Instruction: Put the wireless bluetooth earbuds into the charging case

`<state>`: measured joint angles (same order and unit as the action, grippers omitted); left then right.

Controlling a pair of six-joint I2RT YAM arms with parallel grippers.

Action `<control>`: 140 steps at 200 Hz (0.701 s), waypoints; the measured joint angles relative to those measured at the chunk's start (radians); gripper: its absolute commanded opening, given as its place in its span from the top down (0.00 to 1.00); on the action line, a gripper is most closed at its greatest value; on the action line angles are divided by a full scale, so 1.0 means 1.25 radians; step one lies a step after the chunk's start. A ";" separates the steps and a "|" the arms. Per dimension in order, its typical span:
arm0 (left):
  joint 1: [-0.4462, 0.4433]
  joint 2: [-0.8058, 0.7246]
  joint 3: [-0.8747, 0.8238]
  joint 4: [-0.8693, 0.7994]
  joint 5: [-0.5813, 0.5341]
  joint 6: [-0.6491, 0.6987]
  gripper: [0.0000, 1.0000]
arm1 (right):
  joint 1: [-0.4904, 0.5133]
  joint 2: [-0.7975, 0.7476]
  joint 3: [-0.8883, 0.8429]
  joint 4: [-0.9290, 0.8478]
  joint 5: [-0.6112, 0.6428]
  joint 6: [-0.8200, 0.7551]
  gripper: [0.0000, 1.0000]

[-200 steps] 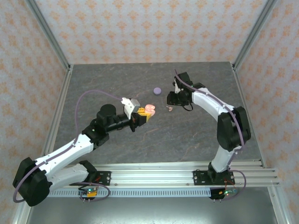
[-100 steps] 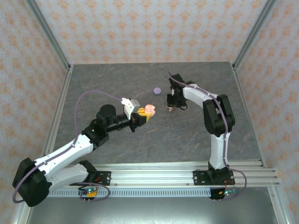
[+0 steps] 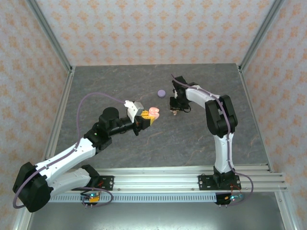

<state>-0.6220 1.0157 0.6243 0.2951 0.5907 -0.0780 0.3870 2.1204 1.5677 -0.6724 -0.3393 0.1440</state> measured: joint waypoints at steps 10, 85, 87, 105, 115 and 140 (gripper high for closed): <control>0.000 0.000 0.000 0.000 0.000 0.000 0.85 | 0.000 0.000 0.003 -0.001 -0.008 -0.004 0.78; 0.000 0.000 -0.004 -0.002 0.000 0.000 0.85 | 0.031 0.012 0.030 -0.029 -0.062 -0.052 0.78; 0.000 0.000 -0.004 -0.002 0.000 0.000 0.85 | 0.032 0.012 0.030 -0.029 -0.063 -0.053 0.78; 0.000 0.000 -0.004 -0.003 0.000 0.000 0.85 | 0.038 0.012 0.030 -0.037 -0.079 -0.064 0.78; 0.000 0.000 -0.004 -0.003 0.000 0.000 0.85 | 0.040 0.012 0.030 -0.040 -0.087 -0.070 0.78; 0.000 0.000 -0.004 -0.003 0.000 0.000 0.85 | 0.043 0.012 0.030 -0.048 -0.098 -0.082 0.78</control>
<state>-0.6224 1.0157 0.6197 0.2909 0.5907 -0.0784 0.4404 2.1349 1.6047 -0.7326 -0.4622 0.0418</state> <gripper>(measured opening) 0.186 0.219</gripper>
